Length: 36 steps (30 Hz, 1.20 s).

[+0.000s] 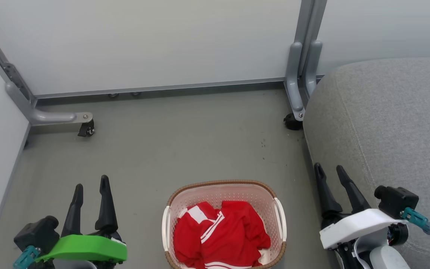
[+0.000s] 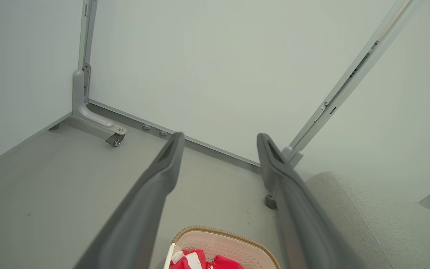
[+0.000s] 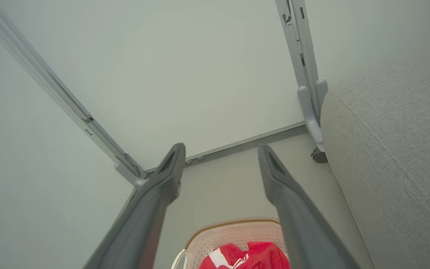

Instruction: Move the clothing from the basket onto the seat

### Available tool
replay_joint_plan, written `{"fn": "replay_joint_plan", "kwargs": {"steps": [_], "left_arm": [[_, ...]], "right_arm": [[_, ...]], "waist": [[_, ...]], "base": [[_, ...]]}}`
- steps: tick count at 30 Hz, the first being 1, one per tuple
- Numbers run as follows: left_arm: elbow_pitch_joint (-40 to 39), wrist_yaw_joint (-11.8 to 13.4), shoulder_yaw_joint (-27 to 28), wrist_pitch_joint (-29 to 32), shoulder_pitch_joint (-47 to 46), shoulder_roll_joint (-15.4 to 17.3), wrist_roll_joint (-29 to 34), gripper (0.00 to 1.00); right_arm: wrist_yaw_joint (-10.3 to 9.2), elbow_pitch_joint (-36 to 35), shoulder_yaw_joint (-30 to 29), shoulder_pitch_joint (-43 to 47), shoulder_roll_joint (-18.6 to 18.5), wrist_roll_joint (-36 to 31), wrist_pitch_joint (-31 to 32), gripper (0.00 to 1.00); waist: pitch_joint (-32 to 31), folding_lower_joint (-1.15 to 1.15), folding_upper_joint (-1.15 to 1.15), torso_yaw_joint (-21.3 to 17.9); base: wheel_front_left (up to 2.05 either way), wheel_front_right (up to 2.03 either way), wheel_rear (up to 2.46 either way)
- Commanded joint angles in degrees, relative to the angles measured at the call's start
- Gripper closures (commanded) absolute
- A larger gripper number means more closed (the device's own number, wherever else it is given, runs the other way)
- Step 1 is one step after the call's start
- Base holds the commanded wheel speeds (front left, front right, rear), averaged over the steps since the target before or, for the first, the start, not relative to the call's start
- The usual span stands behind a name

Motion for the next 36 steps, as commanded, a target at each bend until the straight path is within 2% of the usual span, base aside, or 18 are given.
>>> {"fn": "replay_joint_plan", "kwargs": {"steps": [1,19,36], "left_arm": [[-0.7,0.3,-0.2,-0.6,0.0,0.4,1.6,0.00],[-1.4,-0.7,-2.3,-3.0,1.9,0.5,12.7,0.00],[-1.5,-0.3,-4.1,-5.1,2.7,0.5,20.3,0.00]], "right_arm": [[0.02,-0.9,0.4,-0.1,-0.3,-1.8,-0.6,0.00],[0.02,0.1,-1.7,1.0,-0.4,-11.2,-3.0,0.00],[0.03,-0.3,-0.1,1.7,-0.4,-20.0,-5.1,0.00]], "waist": [[0.0,0.00,0.00,0.0],[-0.9,0.00,0.00,-0.3],[-1.8,0.00,0.00,-0.3]], "base": [[0.00,0.00,0.00],[0.00,0.00,0.00],[0.00,0.00,0.00]]}}
